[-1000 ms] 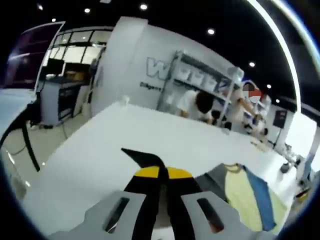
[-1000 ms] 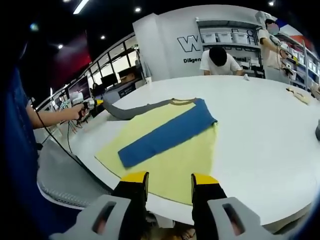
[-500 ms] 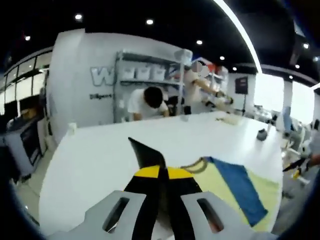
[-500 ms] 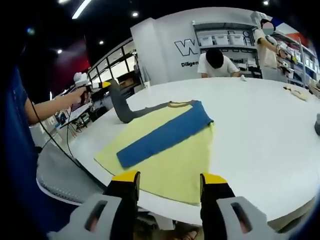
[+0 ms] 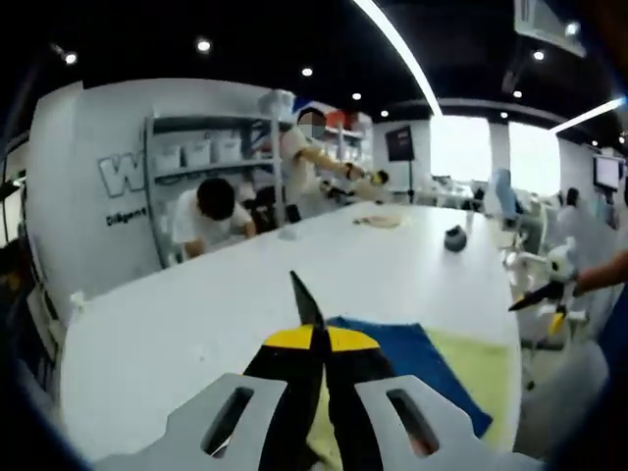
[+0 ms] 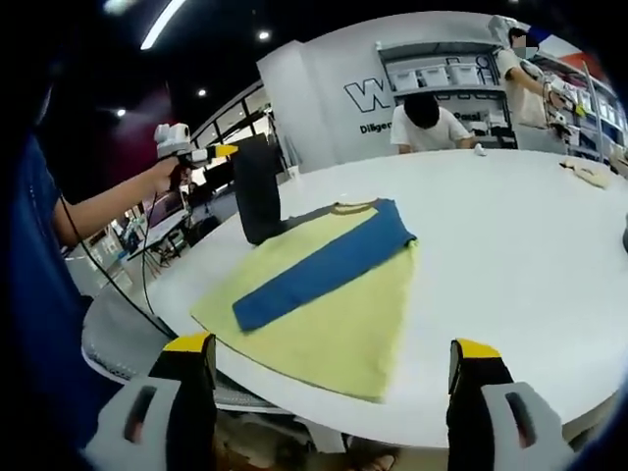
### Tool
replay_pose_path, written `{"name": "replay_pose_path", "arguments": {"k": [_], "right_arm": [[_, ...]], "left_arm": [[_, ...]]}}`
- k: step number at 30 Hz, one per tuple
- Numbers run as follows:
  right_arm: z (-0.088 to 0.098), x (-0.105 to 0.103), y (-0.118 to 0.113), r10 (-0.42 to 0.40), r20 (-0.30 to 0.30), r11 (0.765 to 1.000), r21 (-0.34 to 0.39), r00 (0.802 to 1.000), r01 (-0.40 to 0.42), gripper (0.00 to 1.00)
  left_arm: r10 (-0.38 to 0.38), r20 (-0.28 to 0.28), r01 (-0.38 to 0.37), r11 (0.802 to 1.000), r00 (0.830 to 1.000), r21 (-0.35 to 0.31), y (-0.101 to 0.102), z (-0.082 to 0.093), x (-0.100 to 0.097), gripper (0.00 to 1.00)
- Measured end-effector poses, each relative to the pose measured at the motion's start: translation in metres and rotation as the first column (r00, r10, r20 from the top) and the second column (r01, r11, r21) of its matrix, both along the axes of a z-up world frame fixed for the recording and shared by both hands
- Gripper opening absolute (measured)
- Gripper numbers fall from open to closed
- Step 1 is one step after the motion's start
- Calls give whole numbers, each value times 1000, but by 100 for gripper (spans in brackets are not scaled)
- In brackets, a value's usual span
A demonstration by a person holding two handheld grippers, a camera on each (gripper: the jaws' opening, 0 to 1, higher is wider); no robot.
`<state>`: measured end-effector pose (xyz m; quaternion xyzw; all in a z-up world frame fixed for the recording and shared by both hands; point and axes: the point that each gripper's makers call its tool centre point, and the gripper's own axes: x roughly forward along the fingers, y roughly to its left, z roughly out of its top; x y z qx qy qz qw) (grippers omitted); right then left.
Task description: Fold the garment on the visible template until the final outline fits inside the template.
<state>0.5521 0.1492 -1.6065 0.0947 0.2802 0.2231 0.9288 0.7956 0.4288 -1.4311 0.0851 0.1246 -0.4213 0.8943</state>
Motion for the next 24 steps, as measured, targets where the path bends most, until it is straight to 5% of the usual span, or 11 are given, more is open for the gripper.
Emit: {"name": "replay_pose_path", "arguments": {"k": [5, 12, 18, 24], "right_arm": [[-1, -2, -4, -3, -3, 1000, 0, 1000, 3, 99], [-6, -8, -6, -9, -17, 1000, 5, 1000, 9, 99], [-10, -14, -8, -14, -36, 1000, 16, 999, 14, 99], [-13, -18, -10, -20, -49, 999, 27, 999, 21, 99]], "left_arm": [[-43, 5, 43, 999, 999, -12, -19, 1, -7, 0], [-146, 10, 146, 989, 989, 11, -62, -13, -41, 0], [-281, 16, 279, 956, 960, 89, -93, -42, -73, 0], [-441, 26, 432, 888, 897, 158, -128, -72, -121, 0]]}}
